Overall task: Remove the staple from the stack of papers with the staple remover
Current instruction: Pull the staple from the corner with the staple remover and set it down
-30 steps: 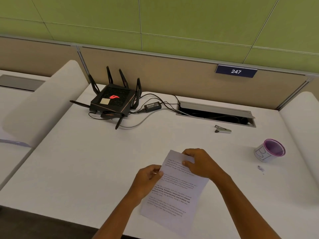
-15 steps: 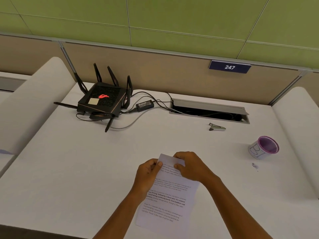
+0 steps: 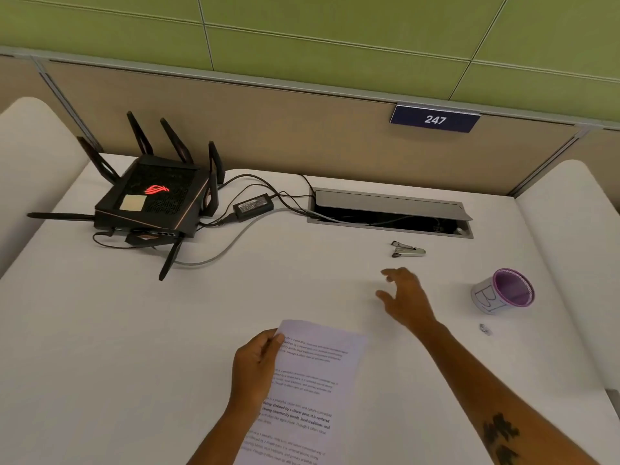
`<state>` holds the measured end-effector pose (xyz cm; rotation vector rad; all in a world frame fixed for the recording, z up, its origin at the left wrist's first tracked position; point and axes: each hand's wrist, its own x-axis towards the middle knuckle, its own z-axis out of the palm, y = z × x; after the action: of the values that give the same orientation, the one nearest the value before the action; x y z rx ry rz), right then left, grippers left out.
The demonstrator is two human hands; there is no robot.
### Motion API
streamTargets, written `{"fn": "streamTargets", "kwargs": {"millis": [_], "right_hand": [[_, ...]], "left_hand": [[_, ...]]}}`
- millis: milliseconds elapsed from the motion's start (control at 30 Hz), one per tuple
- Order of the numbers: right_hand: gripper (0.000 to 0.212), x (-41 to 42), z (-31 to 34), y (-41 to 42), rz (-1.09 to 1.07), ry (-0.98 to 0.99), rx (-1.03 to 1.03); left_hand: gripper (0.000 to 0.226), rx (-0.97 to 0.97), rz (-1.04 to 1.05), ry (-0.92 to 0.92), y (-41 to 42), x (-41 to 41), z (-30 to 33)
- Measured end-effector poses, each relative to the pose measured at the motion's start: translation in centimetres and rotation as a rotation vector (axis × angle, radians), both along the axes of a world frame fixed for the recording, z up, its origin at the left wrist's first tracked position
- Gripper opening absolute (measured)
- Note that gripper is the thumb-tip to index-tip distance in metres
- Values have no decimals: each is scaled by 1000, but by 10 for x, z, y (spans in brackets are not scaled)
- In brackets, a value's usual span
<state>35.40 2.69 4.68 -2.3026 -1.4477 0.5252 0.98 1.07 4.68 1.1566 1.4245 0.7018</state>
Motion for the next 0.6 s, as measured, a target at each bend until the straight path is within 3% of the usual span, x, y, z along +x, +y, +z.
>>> {"fn": "streamTargets", "kwargs": {"millis": [100,233,600], "right_hand": [[66,61,-21,48,-99,-113,-81],[75,85,-19,69,-95,-202,-110],[45,106,-39,92,-23,-294,-145]], "left_hand": [[17,-48,-3,25,30,19,-28],[18,-51,6,26,26,16,-18],[16,-86,1,27,46,18,-28]]}}
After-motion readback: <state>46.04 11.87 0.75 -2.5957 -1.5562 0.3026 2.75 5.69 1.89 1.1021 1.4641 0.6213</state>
